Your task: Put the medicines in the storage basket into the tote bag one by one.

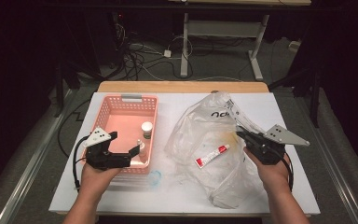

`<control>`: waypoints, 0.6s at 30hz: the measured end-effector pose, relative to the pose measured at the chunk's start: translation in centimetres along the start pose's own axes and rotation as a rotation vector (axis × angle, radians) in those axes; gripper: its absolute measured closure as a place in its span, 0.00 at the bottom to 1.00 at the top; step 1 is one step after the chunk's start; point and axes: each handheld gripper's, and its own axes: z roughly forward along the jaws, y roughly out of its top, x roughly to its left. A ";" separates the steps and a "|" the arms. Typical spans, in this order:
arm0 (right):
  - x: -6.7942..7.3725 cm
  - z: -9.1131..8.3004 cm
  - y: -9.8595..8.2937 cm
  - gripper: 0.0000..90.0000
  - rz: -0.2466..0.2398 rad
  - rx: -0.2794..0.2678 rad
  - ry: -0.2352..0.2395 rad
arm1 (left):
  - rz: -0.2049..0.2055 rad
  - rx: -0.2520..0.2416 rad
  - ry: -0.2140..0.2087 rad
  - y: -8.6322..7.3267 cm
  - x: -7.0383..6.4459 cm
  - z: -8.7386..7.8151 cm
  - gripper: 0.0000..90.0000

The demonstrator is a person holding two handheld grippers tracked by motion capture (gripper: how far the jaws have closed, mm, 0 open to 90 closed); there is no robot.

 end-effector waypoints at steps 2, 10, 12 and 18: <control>0.0 0.0 0.0 1.00 -0.001 0.000 -0.001 | -0.006 -0.001 0.005 0.0 0.2 -0.1 0.00; 0.0 0.1 -0.1 1.00 -0.003 0.005 0.004 | -0.013 -0.003 0.003 -0.1 0.5 -0.1 0.00; 0.1 0.2 0.0 1.00 -0.005 0.006 0.005 | -0.017 -0.004 0.001 0.0 0.5 -0.1 0.00; 0.0 0.2 0.0 1.00 -0.012 0.001 0.004 | -0.029 0.003 -0.004 0.5 0.4 0.0 0.00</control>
